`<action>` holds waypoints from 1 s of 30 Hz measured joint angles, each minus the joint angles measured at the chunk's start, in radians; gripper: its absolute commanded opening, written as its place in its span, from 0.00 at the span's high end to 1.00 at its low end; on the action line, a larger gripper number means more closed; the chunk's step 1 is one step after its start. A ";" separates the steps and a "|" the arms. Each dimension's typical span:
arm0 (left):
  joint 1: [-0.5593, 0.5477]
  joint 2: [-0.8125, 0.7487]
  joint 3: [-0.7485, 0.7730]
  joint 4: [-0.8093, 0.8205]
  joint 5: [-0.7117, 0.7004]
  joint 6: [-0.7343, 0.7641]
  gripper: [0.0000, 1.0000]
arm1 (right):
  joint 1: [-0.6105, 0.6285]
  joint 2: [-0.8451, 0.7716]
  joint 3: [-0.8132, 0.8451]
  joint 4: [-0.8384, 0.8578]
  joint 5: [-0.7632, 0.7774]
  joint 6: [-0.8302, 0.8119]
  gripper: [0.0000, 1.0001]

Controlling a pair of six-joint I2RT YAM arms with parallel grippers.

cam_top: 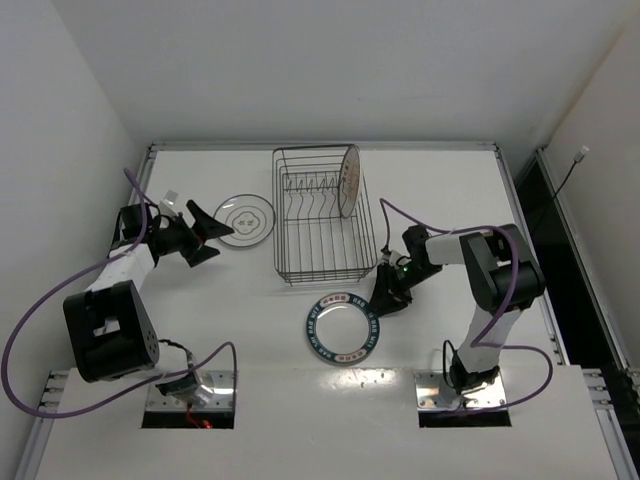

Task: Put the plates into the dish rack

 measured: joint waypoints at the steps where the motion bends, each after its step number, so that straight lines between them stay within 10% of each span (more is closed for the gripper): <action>1: 0.000 0.000 0.000 -0.002 0.000 0.002 0.00 | 0.003 0.000 -0.003 0.000 0.002 -0.006 0.73; 6: 0.000 0.000 0.000 -0.014 -0.001 0.005 0.00 | 0.022 0.000 -0.021 -0.006 0.015 -0.031 0.92; 20: 0.000 -0.010 0.000 -0.017 -0.002 0.004 0.00 | 0.106 -0.410 0.000 -0.341 0.189 -0.089 0.97; 30: 0.000 -0.045 0.000 -0.018 -0.009 -0.001 0.00 | 0.112 -0.635 0.447 -0.765 0.371 -0.107 0.99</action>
